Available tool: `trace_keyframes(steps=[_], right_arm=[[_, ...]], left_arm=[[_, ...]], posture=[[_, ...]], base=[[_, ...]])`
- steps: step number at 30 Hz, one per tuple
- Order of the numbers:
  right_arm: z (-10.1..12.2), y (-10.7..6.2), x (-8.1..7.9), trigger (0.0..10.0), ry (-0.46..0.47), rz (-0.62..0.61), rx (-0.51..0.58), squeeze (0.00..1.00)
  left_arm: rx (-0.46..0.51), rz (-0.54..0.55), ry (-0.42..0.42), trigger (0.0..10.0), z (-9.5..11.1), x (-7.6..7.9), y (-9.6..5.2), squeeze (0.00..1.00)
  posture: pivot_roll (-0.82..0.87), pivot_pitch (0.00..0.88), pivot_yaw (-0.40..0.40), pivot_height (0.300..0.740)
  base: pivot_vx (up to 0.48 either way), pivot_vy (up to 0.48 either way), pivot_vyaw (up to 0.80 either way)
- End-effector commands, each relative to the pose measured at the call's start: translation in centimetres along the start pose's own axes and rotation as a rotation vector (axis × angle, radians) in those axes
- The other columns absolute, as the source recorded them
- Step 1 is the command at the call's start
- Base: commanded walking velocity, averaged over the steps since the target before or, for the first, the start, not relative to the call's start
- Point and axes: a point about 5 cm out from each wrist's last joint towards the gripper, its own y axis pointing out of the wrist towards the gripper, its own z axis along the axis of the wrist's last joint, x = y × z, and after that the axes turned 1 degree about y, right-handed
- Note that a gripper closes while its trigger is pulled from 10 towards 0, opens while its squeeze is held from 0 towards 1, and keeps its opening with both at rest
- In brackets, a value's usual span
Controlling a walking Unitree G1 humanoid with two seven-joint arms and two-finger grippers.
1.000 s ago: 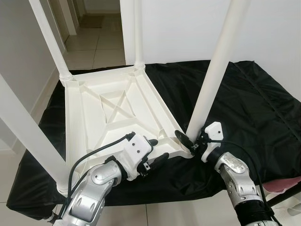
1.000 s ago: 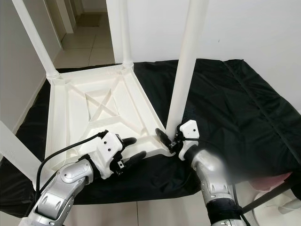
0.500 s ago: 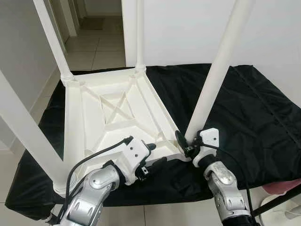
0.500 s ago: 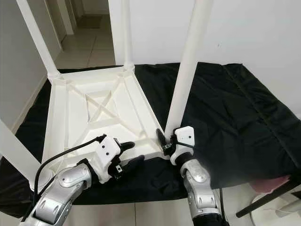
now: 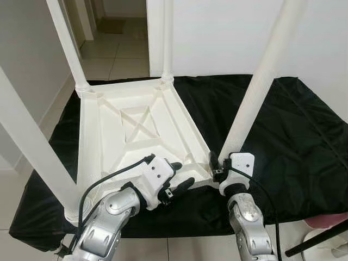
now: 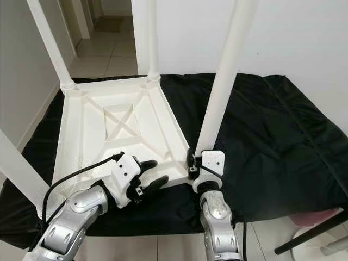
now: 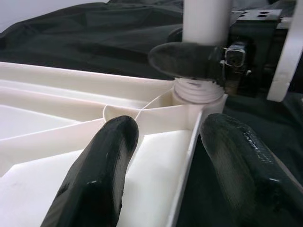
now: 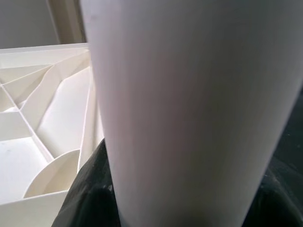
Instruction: Building children table
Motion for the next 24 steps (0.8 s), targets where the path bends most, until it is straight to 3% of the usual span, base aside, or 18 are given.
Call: trace_keyframes(steps=[1,6,7,16,17,22,24], right_arm=[[-0.5,-0.3,0.6,10.0,-0.004,-0.055,-0.03,0.0],[-0.3,-0.3,0.7,10.0,-0.001,-0.044,-0.02,0.0],[-0.1,-0.2,0.8,10.0,0.001,-0.048,-0.008,1.0],[0.5,0.1,1.0,10.0,0.001,-0.009,0.025,1.0],[0.7,0.3,1.1,10.0,0.009,0.028,0.029,0.0],[0.9,0.6,1.2,10.0,0.033,0.104,0.026,0.0],[1.2,1.0,1.4,10.0,0.035,0.215,0.033,0.0]], left_arm=[[-0.003,0.032,-0.01,10.0,-0.3,-0.1,0.1,0.0],[0.001,0.026,-0.011,10.0,-0.2,0.0,0.2,0.0],[0.001,0.025,-0.011,10.0,-0.2,0.0,0.2,0.0],[0.002,0.03,-0.006,10.0,-0.2,-0.3,0.2,0.0],[0.0,0.031,-0.006,10.0,-0.2,-0.3,0.2,0.0],[0.002,0.03,-0.007,10.0,-0.1,-0.2,0.3,0.0],[0.01,0.019,-0.008,10.0,0.0,0.1,0.5,0.0]], posture=[[-0.01,0.0,0.0,0.74],[-0.01,0.0,0.0,0.74],[-0.01,0.0,0.001,0.74],[-0.01,0.0,-0.004,0.74],[-0.02,0.0,-0.004,0.74],[-0.02,0.0,-0.004,0.74],[-0.03,0.0,-0.002,0.74]], base=[[0.0,0.0,0.0],[0.0,0.0,0.0],[0.0,0.0,0.0],[0.0,0.0,0.0],[0.0,0.0,0.0],[0.0,0.0,0.0],[0.0,0.0,0.0]])
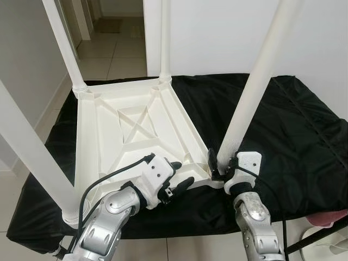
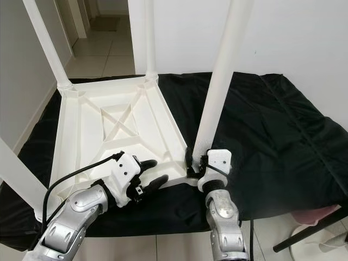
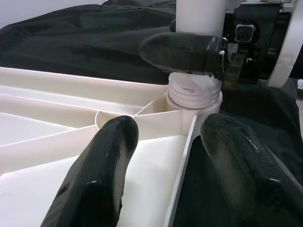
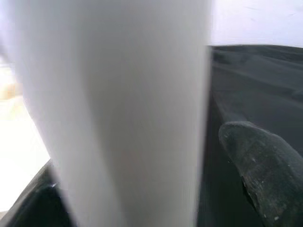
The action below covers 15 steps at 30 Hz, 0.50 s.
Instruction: Building children table
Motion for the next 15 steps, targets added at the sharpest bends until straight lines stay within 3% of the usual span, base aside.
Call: trace_keyframes(steps=[1,4,7,15], right_arm=[[0.2,0.4,0.1,10.0,0.023,0.077,0.002,0.0],[0.8,0.7,0.3,10.0,-0.012,0.31,-0.001,0.0],[0.6,1.0,0.5,10.0,-0.019,0.416,-0.034,0.0],[0.4,1.7,1.0,10.0,-0.079,0.475,-0.058,0.0]], left_arm=[[0.003,0.023,-0.002,10.0,0.0,0.0,0.2,0.0],[-0.005,0.022,0.003,10.0,-0.2,-0.1,0.1,0.0],[-0.007,0.023,0.005,10.0,-0.1,-0.3,0.0,0.0],[-0.011,0.022,0.009,10.0,-0.1,-0.4,0.0,0.0]], posture=[[-0.03,0.0,-0.002,0.74],[-0.03,0.0,0.006,0.74],[-0.03,0.0,0.015,0.74],[-0.03,0.0,0.018,0.74]], base=[[0.0,0.0,0.0],[0.0,0.0,0.0],[0.0,0.0,0.0],[0.0,0.0,0.0]])
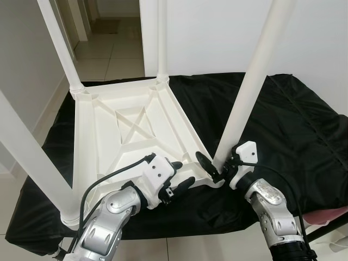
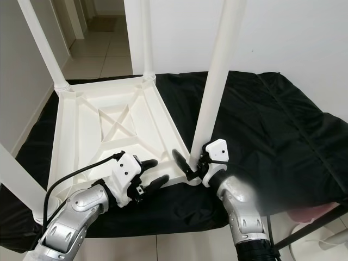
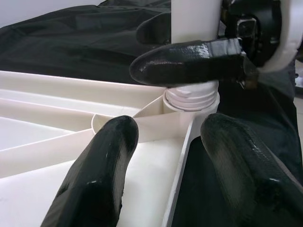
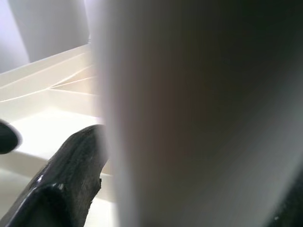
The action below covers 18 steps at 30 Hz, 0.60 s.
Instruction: Building children table
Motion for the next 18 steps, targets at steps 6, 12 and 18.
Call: trace_keyframes(steps=[6,12,18], right_arm=[[-0.37,0.77,0.8,0.0,-0.036,0.122,-0.046,0.0],[-0.55,0.8,1.05,0.0,-0.032,0.162,-0.061,0.0],[-0.57,0.71,0.85,10.0,-0.031,0.142,-0.063,0.0]], left_arm=[[-0.003,0.027,0.0,10.0,0.08,-0.17,0.14,0.0],[0.006,0.041,0.0,10.0,0.35,-0.37,0.25,0.0],[0.005,0.033,0.0,10.0,0.4,-0.19,0.2,0.0]], posture=[[-0.02,0.0,0.016,0.74],[-0.03,0.0,0.018,0.74],[-0.04,0.0,0.024,0.74]], base=[[0.0,0.0,0.0],[0.0,0.0,0.0],[0.0,0.0,0.0]])
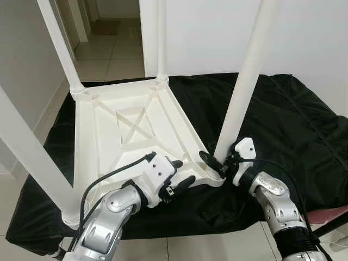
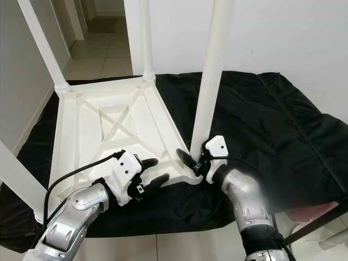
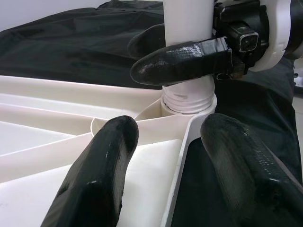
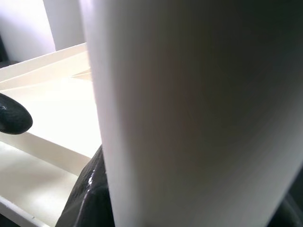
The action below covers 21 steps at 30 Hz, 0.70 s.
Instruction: Building children table
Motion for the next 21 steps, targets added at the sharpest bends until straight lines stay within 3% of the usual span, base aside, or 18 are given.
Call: trace_keyframes(steps=[1,10,13,18,21], right_arm=[[-0.2,-0.1,-0.3,10.0,0.011,-0.005,-0.014,0.0],[-0.2,-0.4,-1.2,10.0,0.003,-0.172,0.01,0.0],[-0.1,-0.4,-2.0,10.0,0.045,-0.266,0.037,0.0],[-0.2,-0.3,-2.9,10.0,0.062,-0.323,0.045,0.0],[-0.2,0.1,-3.2,10.0,0.094,-0.438,0.042,0.0]], left_arm=[[-0.002,0.035,-0.003,10.0,0.2,-0.2,0.0,0.0],[-0.006,0.052,-0.004,10.0,0.2,-0.4,-0.2,0.0],[-0.016,0.041,0.003,10.0,0.0,-0.1,-0.2,0.0],[-0.018,0.036,0.003,10.0,-0.1,0.0,-0.1,0.0],[-0.027,0.03,0.028,10.0,0.0,-0.1,0.0,0.0]], posture=[[-0.04,0.0,0.024,0.74],[-0.05,0.001,0.025,0.74],[-0.05,0.003,0.031,0.74],[-0.05,0.003,0.032,0.74],[-0.04,0.0,0.03,0.74]], base=[[0.0,0.0,0.0],[0.0,0.0,0.0],[0.0,0.0,0.0],[0.0,0.0,0.0],[0.0,0.0,0.0]])
